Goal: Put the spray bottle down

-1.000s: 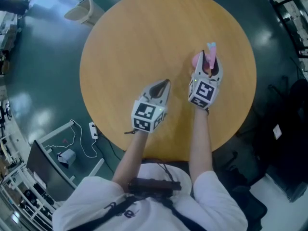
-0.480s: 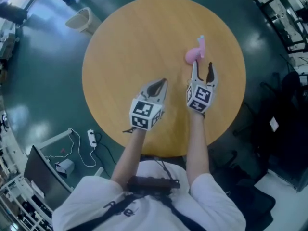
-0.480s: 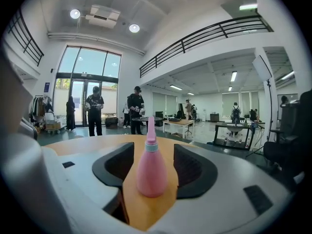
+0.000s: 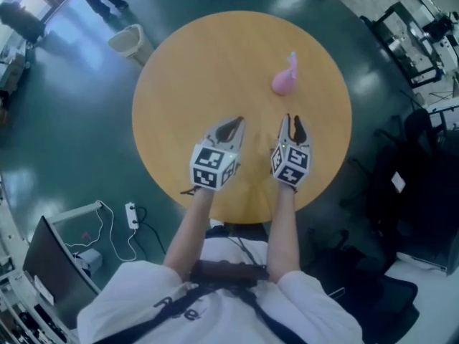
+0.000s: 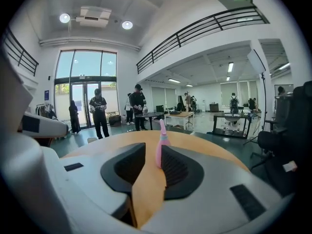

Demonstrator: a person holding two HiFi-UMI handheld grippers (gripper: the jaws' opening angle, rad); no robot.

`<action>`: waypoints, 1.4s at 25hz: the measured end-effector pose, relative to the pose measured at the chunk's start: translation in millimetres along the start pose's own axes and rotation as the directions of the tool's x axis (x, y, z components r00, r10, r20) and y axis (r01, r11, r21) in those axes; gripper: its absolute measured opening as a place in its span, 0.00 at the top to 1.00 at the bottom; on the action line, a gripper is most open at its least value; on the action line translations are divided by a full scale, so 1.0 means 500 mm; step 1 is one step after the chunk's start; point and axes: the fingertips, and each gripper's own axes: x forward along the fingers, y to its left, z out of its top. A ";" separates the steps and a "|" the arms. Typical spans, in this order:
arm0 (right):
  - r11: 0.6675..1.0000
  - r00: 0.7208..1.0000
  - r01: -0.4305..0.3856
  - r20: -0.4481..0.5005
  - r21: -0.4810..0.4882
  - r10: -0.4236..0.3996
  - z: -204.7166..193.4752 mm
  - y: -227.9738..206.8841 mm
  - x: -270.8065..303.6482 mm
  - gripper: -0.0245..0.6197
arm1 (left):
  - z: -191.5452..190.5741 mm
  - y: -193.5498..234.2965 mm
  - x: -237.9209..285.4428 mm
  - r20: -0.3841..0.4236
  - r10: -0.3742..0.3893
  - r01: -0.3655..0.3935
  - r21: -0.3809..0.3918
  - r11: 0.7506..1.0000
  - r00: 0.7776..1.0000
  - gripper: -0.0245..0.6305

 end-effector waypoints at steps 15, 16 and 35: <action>0.995 0.976 -0.098 0.192 -0.009 0.097 0.162 0.157 -0.268 0.94 | 0.110 -0.072 -0.162 0.152 -0.023 0.002 0.137 0.991 0.988 0.94; 0.995 0.974 -0.097 0.205 -0.013 0.098 0.177 0.166 -0.282 0.94 | 0.122 -0.074 -0.174 0.166 -0.022 -0.003 0.146 0.989 0.986 0.94; 0.978 0.919 -0.193 0.337 -0.074 0.206 0.305 0.233 -0.438 0.94 | 0.238 -0.159 -0.305 0.317 -0.062 -0.013 0.230 0.973 0.947 0.94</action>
